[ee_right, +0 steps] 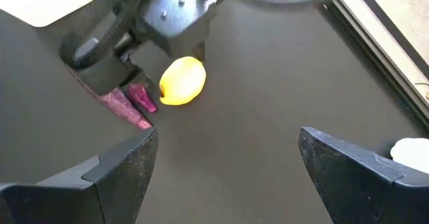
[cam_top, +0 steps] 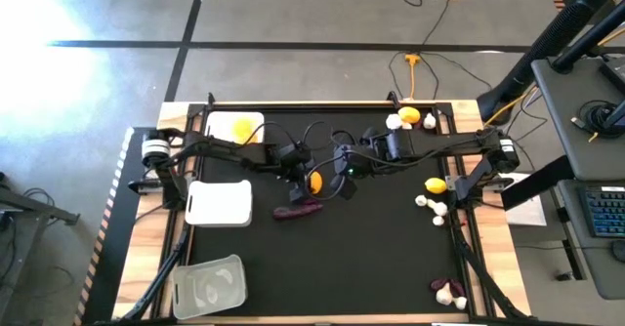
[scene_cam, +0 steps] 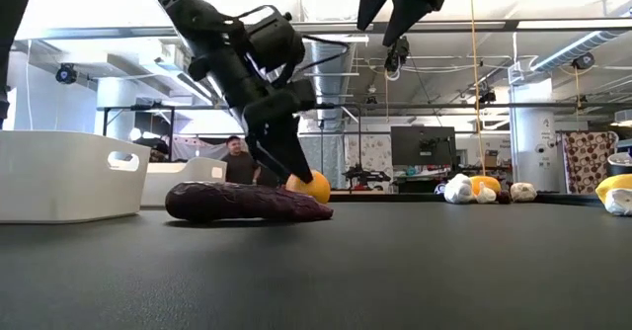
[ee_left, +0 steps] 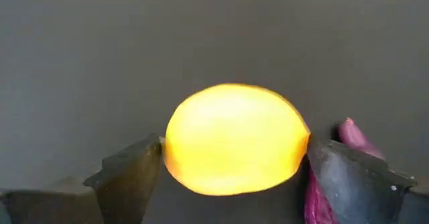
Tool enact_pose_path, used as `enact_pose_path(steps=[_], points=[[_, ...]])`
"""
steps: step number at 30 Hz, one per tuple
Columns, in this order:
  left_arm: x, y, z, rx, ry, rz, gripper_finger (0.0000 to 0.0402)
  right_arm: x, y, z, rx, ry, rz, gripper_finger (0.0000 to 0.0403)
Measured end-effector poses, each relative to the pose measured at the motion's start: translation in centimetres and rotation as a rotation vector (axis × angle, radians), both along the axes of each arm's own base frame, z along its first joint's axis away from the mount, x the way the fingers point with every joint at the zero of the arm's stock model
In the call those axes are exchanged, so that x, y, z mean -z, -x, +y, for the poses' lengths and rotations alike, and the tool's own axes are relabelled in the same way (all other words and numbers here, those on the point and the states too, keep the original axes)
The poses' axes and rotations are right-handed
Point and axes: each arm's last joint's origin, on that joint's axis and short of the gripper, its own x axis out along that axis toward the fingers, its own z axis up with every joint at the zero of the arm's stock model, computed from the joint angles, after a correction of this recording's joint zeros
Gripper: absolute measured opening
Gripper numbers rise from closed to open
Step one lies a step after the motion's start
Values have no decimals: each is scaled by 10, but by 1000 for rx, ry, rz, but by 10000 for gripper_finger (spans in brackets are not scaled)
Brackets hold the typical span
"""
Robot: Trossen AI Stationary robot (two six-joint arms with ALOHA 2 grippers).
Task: Sort produce into baskets
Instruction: Put the lemon into the top white bin
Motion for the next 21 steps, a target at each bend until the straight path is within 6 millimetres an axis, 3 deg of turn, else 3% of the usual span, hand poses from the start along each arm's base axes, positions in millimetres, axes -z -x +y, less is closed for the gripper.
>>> enact_pose_path(steps=[15,21], points=[[6,-8,0,-14,-9,-53,355,0,1,1,-1,-1,8,352],[6,-8,0,-101,54,-56,355,1,2,4,-1,-3,22,352]])
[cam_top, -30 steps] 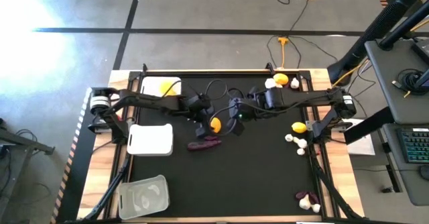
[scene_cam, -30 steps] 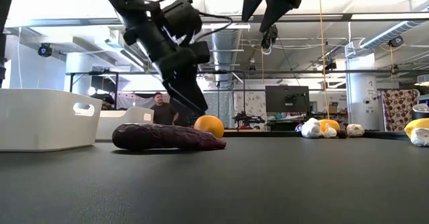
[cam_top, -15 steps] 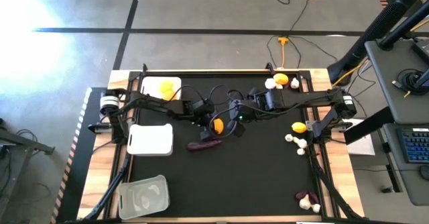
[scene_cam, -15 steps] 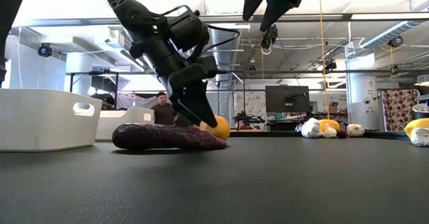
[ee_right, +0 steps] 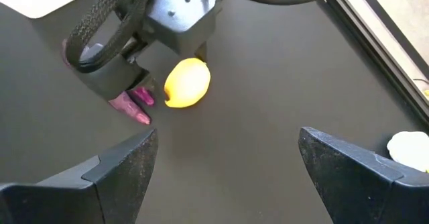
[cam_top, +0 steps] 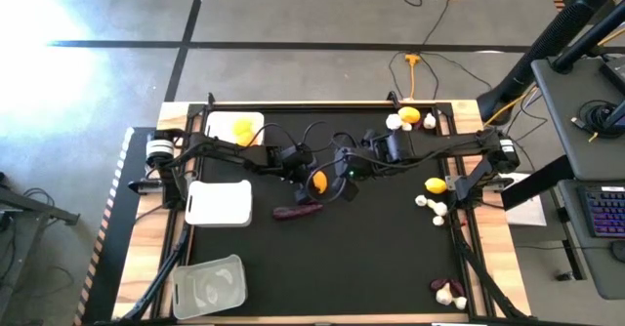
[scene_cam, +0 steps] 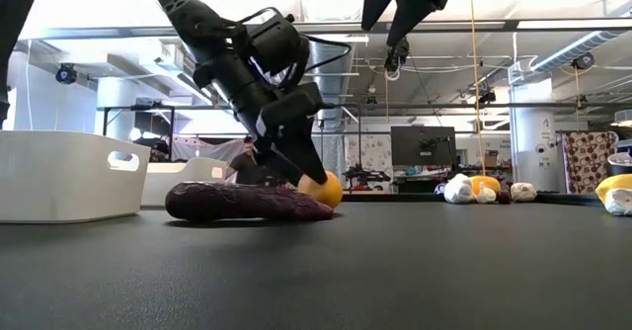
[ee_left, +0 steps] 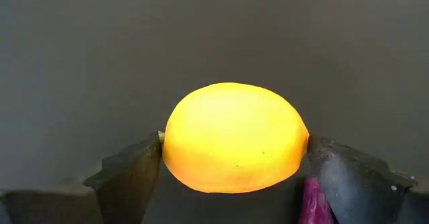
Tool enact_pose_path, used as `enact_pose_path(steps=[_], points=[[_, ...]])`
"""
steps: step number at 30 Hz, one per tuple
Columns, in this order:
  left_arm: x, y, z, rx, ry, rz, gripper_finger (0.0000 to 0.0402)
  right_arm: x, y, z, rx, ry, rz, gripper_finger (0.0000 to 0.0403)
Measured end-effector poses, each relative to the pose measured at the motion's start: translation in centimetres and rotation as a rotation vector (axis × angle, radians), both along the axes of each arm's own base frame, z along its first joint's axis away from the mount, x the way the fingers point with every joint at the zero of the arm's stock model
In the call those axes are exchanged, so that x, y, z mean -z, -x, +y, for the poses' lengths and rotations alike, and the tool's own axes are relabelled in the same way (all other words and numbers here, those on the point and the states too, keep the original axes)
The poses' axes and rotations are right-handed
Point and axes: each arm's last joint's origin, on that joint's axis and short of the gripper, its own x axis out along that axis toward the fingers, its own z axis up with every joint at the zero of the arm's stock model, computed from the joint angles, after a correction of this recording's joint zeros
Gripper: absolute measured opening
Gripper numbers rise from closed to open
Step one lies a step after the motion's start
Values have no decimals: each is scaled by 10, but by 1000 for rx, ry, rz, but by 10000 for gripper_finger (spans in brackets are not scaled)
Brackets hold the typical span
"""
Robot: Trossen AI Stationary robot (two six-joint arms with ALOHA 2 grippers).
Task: Sort produce into baskets
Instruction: Put the lemon into the top white bin
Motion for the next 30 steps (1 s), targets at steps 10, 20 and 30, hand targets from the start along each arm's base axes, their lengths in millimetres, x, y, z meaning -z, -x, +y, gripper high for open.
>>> enact_pose_path(steps=[10,20,30], points=[[-17,-3,0,-339,184,88,354,1,2,0,-113,54,63,352],[-22,-5,-5,-789,361,29,354,-4,8,-20,-349,172,189,352],[-15,-9,-29,-1046,444,-35,344,-9,16,-34,-543,137,228,352]])
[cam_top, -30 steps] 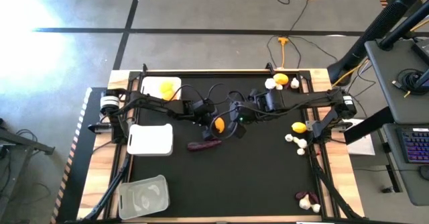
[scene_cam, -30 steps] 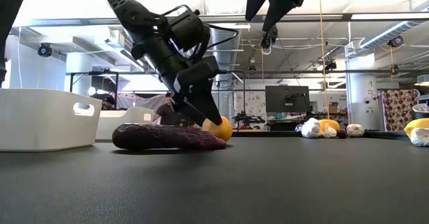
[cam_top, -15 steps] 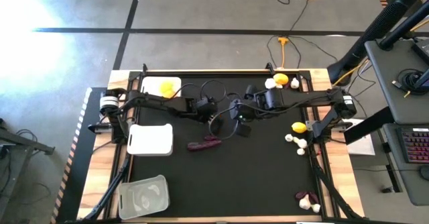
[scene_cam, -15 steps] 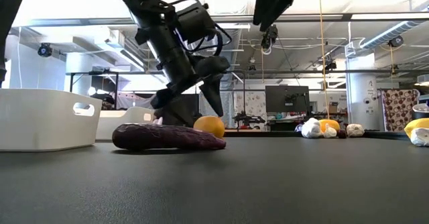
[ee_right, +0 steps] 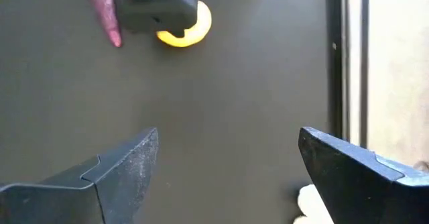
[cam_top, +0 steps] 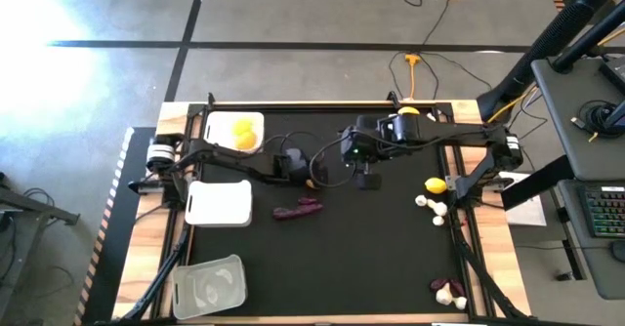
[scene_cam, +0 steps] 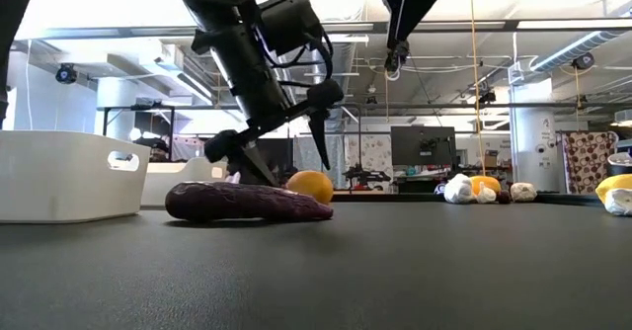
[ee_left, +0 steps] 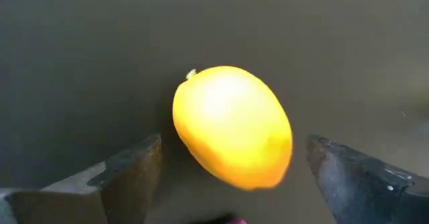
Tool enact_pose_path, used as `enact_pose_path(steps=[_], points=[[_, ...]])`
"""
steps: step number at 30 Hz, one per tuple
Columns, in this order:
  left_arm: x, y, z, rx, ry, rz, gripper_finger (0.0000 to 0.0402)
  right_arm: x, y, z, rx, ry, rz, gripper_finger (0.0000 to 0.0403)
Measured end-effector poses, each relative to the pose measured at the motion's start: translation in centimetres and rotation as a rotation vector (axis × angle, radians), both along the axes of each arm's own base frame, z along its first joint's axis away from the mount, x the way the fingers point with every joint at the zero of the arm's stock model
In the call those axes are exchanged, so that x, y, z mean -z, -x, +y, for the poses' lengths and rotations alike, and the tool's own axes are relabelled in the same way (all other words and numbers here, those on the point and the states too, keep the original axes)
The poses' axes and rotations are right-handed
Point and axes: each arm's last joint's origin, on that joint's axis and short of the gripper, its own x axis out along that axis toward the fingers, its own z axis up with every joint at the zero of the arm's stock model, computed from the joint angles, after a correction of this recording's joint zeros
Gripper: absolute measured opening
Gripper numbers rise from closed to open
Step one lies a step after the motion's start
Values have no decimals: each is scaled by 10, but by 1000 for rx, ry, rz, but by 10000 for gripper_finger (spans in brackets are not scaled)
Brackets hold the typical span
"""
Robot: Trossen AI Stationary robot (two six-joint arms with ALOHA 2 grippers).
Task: Sort produce into baskets
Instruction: Put the lemon into the top white bin
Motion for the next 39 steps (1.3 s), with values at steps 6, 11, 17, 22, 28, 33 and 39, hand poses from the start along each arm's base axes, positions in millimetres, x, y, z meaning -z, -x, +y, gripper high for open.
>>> enact_pose_path(steps=[6,11,17,22,28,33,39], points=[[27,-11,3,-86,-3,41,342,-1,-2,-1,-15,1,-20,352],[28,-31,8,-41,-15,112,339,4,0,1,-28,-49,-5,352],[13,-43,24,-6,-86,171,305,17,12,3,0,-84,32,352],[17,-38,36,24,-66,204,258,27,28,3,28,-93,38,352],[10,-31,42,115,-44,225,219,34,50,4,80,-112,-59,352],[-47,-6,52,103,-191,237,220,43,70,5,167,-154,-156,352],[-92,54,93,34,-268,401,222,60,81,5,258,-212,-281,352]])
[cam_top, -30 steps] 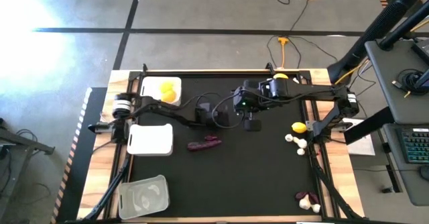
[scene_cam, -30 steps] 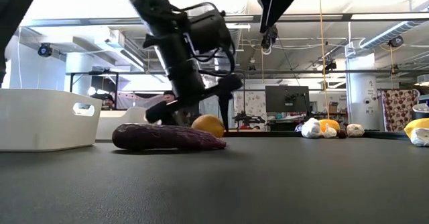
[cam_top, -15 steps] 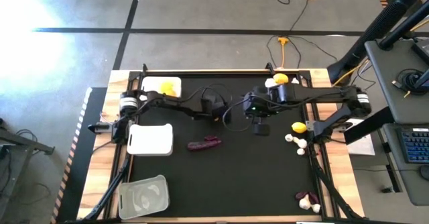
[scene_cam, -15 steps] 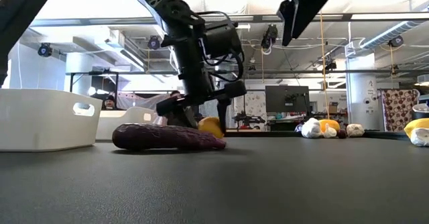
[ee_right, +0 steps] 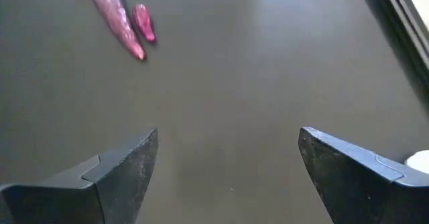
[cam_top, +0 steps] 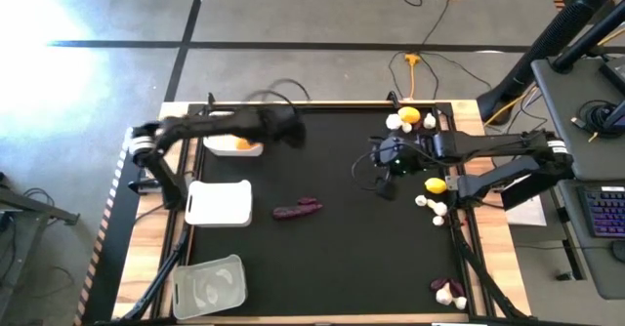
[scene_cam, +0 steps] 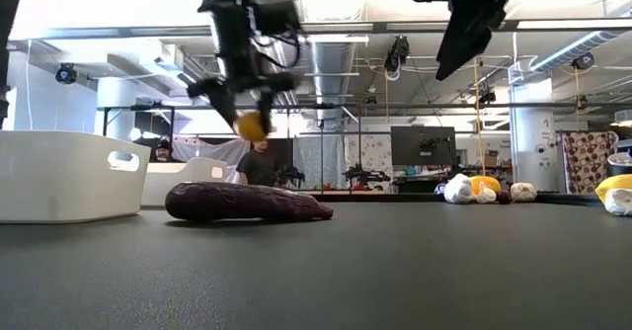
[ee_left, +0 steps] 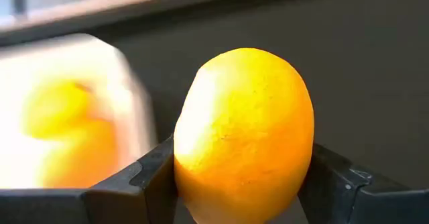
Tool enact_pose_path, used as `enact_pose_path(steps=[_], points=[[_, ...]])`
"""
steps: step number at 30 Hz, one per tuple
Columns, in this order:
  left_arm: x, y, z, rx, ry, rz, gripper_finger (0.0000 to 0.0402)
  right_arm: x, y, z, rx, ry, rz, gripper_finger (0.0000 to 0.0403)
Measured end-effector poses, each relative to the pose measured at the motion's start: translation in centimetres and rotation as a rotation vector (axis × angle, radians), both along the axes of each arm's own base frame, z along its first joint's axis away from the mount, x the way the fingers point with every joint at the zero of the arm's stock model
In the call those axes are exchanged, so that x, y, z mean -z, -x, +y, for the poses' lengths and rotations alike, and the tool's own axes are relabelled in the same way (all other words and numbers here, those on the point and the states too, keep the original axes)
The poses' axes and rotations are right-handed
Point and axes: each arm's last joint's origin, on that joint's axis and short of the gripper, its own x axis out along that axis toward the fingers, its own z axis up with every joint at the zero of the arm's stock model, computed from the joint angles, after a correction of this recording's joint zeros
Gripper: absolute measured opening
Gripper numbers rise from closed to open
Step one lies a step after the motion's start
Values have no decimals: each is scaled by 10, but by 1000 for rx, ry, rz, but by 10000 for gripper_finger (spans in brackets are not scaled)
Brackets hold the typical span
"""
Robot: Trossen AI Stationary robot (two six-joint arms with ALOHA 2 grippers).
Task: Sort produce into baskets
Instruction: Put the lemon into the top white bin
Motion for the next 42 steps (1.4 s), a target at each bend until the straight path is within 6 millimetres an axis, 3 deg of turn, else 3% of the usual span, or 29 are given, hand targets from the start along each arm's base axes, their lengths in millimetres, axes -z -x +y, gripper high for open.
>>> enact_pose_path(steps=[3,9,19,24,30,35,42], points=[[-6,30,22,-21,14,103,222,9,-1,0,21,-20,-43,352],[13,68,51,-41,75,234,222,23,-8,0,76,-59,-53,352],[55,81,63,-1,113,161,237,25,-28,-13,173,-79,-40,352],[61,84,64,-17,69,244,261,25,-39,-34,310,-32,-26,352],[53,85,63,44,49,262,294,29,-41,-68,510,-11,51,352],[47,84,63,89,74,242,311,36,-25,-101,665,-30,194,352],[29,87,55,163,117,174,315,39,7,-153,756,-21,353,352]])
